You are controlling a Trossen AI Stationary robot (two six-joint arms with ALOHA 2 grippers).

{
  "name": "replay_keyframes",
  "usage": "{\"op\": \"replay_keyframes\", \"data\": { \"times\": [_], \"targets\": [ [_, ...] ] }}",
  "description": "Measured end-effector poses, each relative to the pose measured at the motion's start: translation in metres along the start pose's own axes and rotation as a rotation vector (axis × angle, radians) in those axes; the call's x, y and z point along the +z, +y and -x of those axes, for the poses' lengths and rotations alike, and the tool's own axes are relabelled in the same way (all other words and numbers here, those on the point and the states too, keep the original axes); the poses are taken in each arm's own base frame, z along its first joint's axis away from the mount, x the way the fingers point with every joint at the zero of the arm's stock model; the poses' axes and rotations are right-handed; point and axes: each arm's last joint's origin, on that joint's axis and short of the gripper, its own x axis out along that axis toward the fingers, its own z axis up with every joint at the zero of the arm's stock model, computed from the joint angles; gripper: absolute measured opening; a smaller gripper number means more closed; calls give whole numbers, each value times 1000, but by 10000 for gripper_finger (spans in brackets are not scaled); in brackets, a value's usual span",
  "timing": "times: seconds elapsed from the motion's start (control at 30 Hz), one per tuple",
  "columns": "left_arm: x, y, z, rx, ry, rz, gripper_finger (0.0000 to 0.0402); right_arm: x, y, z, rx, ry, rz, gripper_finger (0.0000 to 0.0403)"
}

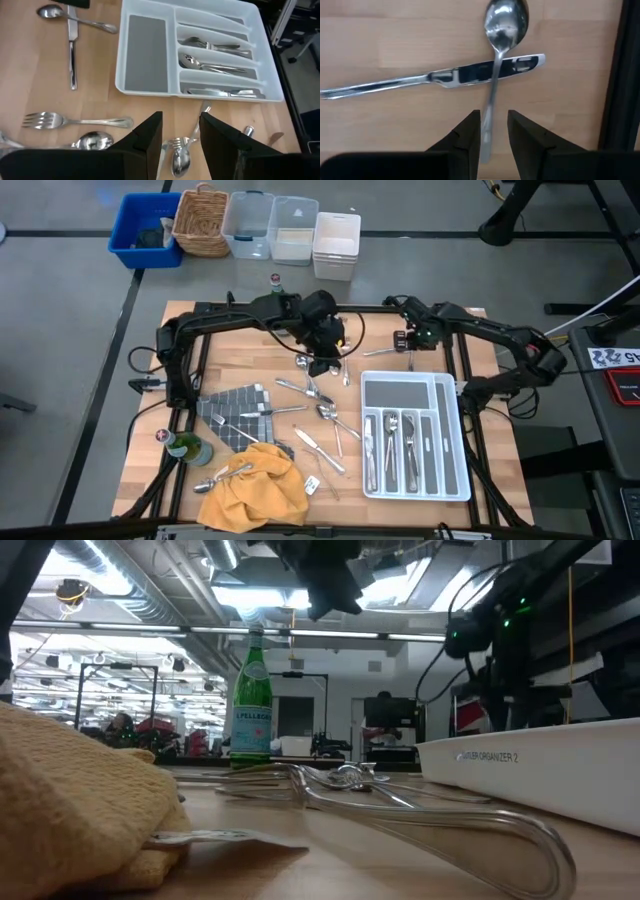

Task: Sort silverware
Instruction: Stack the silver spoon into the white utensil tray with the other silver spoons

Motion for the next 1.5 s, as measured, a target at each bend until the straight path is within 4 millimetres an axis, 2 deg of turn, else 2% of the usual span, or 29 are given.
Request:
{"op": "replay_keyframes", "data": {
  "times": [0.23, 0.47, 0.7, 0.97, 1.27, 1.5],
  "targets": [
    [-3, -5, 27, 33, -51, -4, 117, 14, 5, -26, -31, 15, 31, 99],
    [-37, -10, 51, 99, -85, 68, 117, 27, 2, -40, -30, 5, -1, 99],
    [-73, -15, 58, 134, -174, 129, 117, 33, -3, -47, -44, 13, -32, 99],
    [-101, -20, 66, 156, -198, 203, 117, 37, -5, -48, -46, -15, -45, 99],
    [-115, -28, 77, 169, -226, 213, 117, 37, -3, -65, -89, 43, -39, 99],
    [-114, -31, 87, 193, -273, 202, 117, 37, 0, -67, -98, 26, -29, 99]
  ]
}}
